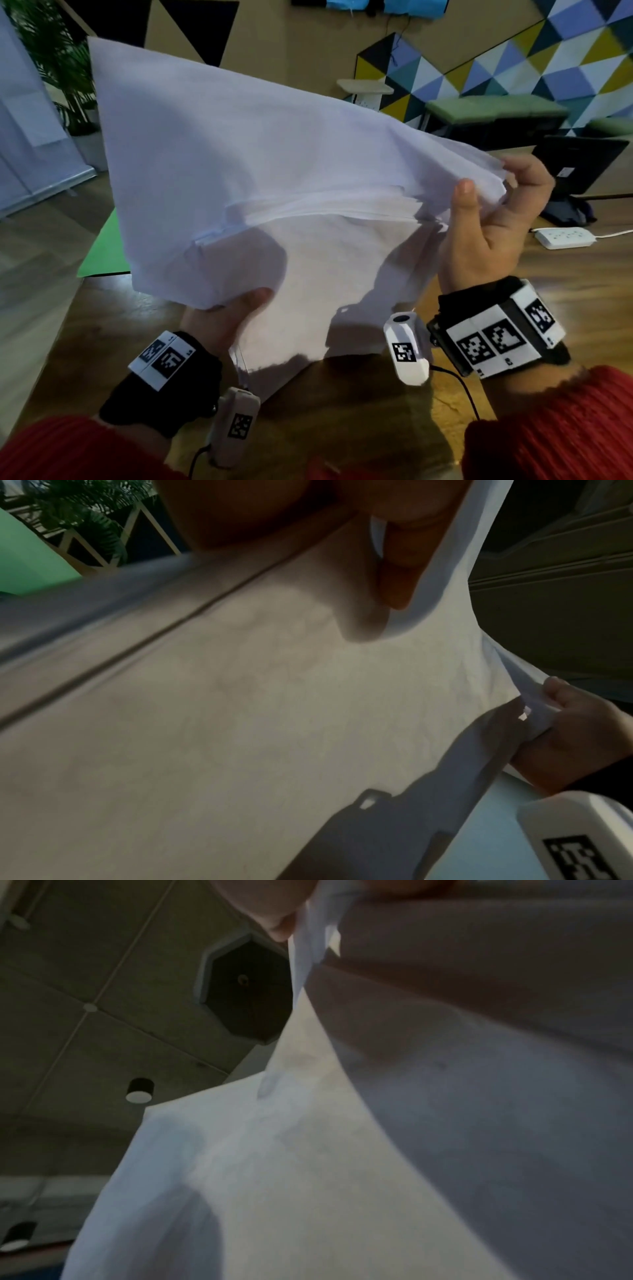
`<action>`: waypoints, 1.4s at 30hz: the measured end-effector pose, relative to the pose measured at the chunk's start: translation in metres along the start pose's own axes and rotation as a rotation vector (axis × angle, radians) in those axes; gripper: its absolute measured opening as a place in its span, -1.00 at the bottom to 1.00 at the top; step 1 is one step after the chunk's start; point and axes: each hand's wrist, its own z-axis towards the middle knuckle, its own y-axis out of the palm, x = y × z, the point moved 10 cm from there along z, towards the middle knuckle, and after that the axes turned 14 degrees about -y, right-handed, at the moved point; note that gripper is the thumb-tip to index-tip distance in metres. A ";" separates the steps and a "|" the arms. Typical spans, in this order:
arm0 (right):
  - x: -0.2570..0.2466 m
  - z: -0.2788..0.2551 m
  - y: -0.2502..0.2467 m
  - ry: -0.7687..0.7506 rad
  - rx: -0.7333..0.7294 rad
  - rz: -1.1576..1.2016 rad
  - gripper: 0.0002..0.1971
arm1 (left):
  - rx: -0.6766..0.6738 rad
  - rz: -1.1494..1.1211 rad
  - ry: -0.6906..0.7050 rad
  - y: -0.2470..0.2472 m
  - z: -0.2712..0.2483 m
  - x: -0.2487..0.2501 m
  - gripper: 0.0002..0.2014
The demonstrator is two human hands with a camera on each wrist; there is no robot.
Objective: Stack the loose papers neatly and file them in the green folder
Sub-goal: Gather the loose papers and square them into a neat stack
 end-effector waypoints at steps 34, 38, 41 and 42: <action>0.085 -0.110 -0.022 0.765 -0.918 -0.113 0.46 | -0.125 -0.033 0.147 0.007 0.012 0.001 -0.74; 0.099 -0.103 -0.008 0.715 -0.741 0.060 0.37 | -0.189 -0.004 0.186 0.010 0.010 0.005 -0.76; 0.115 -0.107 -0.006 0.790 -0.598 0.180 0.39 | -0.251 -0.045 0.186 0.013 0.009 0.009 -0.82; 0.120 -0.110 -0.005 0.823 -0.566 0.218 0.37 | -0.258 -0.046 0.175 0.012 0.010 0.008 -0.80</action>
